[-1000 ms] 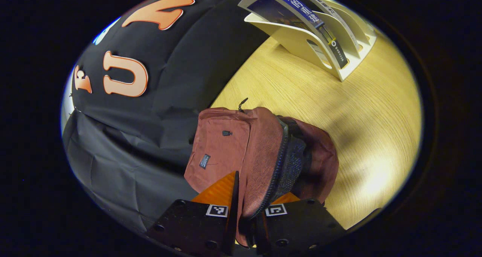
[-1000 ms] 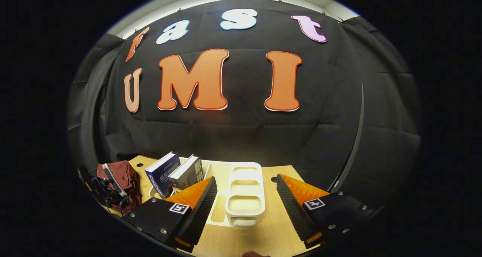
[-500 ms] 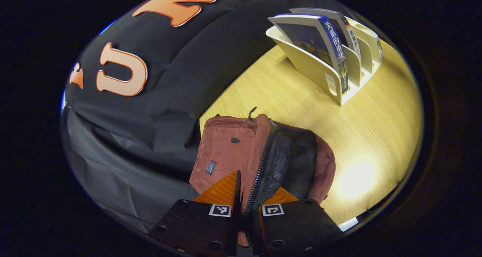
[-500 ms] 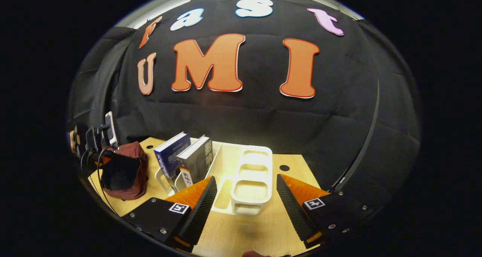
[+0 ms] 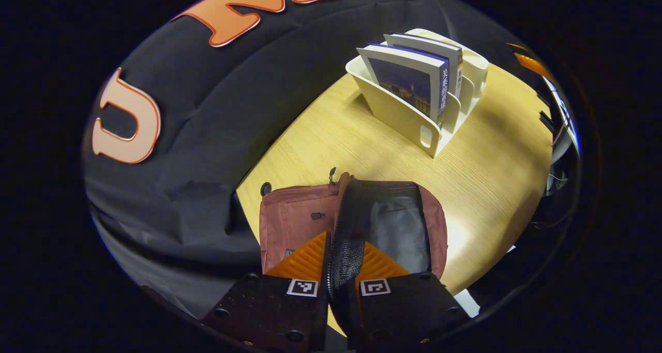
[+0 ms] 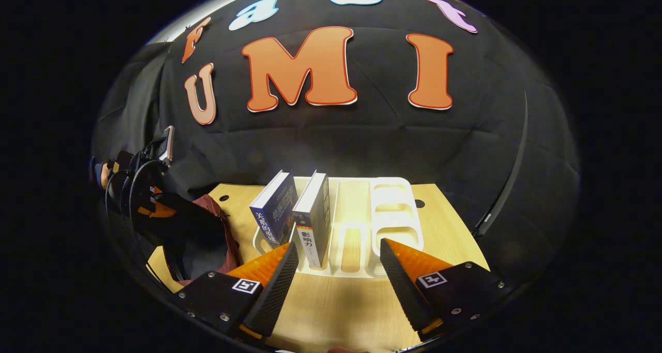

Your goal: Open the schoolbag, grab two books from the bookshelf and put them into the schoolbag.

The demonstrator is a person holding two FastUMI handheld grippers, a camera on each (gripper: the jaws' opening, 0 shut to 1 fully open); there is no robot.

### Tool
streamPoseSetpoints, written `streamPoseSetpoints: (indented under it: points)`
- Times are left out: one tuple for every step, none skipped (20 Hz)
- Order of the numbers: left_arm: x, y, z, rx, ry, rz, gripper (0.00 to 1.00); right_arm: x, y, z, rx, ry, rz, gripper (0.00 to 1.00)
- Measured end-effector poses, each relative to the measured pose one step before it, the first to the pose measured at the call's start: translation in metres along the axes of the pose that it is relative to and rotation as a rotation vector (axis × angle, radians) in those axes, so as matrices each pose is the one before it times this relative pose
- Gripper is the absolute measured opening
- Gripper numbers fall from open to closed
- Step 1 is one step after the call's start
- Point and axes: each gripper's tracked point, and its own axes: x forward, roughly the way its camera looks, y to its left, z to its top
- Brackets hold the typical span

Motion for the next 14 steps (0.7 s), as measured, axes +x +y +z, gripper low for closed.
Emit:
streamPoseSetpoints:
  points:
    - [-0.0006, 0.00393, -0.00174, 0.01145, -0.00216, -0.0361, 0.16, 0.00104, 0.0094, 0.00169, 0.00145, 0.01996, -0.01918, 0.94]
    - [0.00127, 0.00426, -0.00049, 0.01399, -0.00708, -0.0348, 0.16, -0.00022, 0.00743, -0.00089, 0.00461, 0.02388, -0.01391, 0.94]
    - [0.00026, 0.00528, -0.00159, 0.0086, -0.00431, -0.0288, 0.16, 0.00011, 0.00939, 0.00116, 0.01277, 0.03033, -0.01495, 0.95]
    - [-0.00043, 0.0044, -0.00191, 0.00061, -0.00589, -0.03105, 0.16, -0.00237, 0.01017, 0.00131, 0.01763, 0.03172, -0.01481, 0.94]
    - [-0.00011, 0.002, -0.00112, -0.01029, -0.00141, -0.03982, 0.16, -0.004, 0.0132, 0.00353, 0.01681, 0.02038, 0.00588, 0.95]
    - [-0.00177, 0.00188, -0.0009, -0.00908, -0.00264, -0.03742, 0.16, -0.00339, 0.01262, 0.0067, 0.0072, 0.00687, 0.00488, 0.95]
    - [-0.0007, 0.00225, 0.00125, -0.00109, -0.00398, -0.02905, 0.16, -0.0018, 0.01082, 0.0063, -0.00252, 0.00272, -0.00033, 0.95]
    - [-0.0036, 0.0057, 0.00176, 0.00144, -0.0084, -0.01655, 0.17, 0.00115, 0.00759, 0.00426, -0.00794, 0.00835, -0.00591, 0.95]
    - [-0.00292, 0.00652, 0.00334, 0.00218, -0.0129, -0.00813, 0.17, 0.00292, 0.00758, 0.00403, -0.01079, 0.01897, -0.00456, 0.94]
    - [-0.00338, 0.00477, 0.00224, -0.00517, -0.01172, -0.00962, 0.18, 0.00133, 0.00752, 0.00231, -0.00846, 0.0237, 0.00235, 0.95]
    - [-0.00362, 0.00238, 0.00244, -0.00751, -0.00826, -0.01207, 0.19, 0.00351, 0.00705, 0.00361, -0.00554, 0.02528, 0.00752, 0.95]
    - [-0.00401, 0.00277, 0.00313, -0.00037, -0.00697, -0.01145, 0.2, 0.00348, 0.00689, 0.00306, 0.00078, 0.02554, 0.01103, 0.95]
    - [-0.00135, 0.00218, 0.00193, 0.0111, -0.00823, -0.00151, 0.2, 0.00427, 0.00731, 0.00486, 0.00325, 0.01972, 0.01848, 0.95]
    - [-0.00017, 0.00215, 0.00054, 0.01523, -0.00671, 0.00367, 0.21, 0.00632, 0.00617, 0.00539, -0.0039, 0.01317, 0.01999, 0.95]
